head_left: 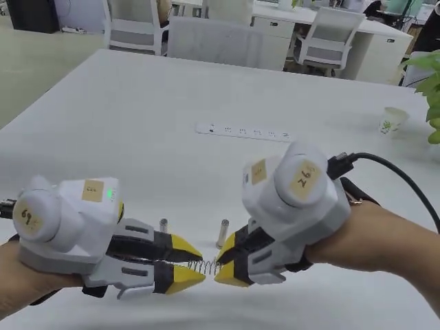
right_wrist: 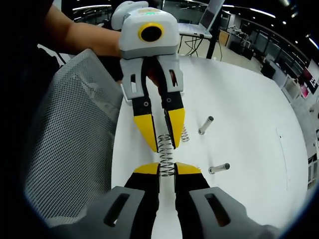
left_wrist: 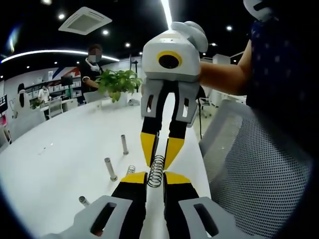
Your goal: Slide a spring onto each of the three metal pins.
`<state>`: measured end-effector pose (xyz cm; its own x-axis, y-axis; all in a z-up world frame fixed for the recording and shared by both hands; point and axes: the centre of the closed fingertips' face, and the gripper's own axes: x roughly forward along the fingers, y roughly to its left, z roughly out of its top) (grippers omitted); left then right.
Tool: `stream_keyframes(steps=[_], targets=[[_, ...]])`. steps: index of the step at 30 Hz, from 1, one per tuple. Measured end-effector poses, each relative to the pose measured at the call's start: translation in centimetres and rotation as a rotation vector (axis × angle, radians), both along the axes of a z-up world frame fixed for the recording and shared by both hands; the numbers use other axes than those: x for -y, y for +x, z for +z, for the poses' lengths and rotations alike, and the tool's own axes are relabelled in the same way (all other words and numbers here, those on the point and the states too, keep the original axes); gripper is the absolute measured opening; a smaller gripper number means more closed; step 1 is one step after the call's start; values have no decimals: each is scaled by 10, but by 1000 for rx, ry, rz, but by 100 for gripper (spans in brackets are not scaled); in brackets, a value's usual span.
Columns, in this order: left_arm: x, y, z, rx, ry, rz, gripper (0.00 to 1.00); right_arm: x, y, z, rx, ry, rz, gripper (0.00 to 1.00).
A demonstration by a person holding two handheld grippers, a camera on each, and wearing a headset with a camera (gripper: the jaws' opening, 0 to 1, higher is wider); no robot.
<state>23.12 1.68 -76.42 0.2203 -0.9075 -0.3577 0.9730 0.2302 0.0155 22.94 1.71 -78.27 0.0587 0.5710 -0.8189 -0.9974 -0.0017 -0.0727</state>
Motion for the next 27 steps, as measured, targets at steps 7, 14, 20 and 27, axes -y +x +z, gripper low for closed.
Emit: stream_keyframes(steps=[7,14,20,27], targets=[[2,-3,0,-8,-4,-16,3,2,0,2,11,5,7,9],[3,-4,0,-13,-9,-21,3,3,0,2,-3,13,-5,9],[3,-4,1,-15,-10,-18,3,3,1,1,-10,19,-13,11],[3,-5,3,-20,-20,-19,3,5,0,-3,-21,16,-17,12]])
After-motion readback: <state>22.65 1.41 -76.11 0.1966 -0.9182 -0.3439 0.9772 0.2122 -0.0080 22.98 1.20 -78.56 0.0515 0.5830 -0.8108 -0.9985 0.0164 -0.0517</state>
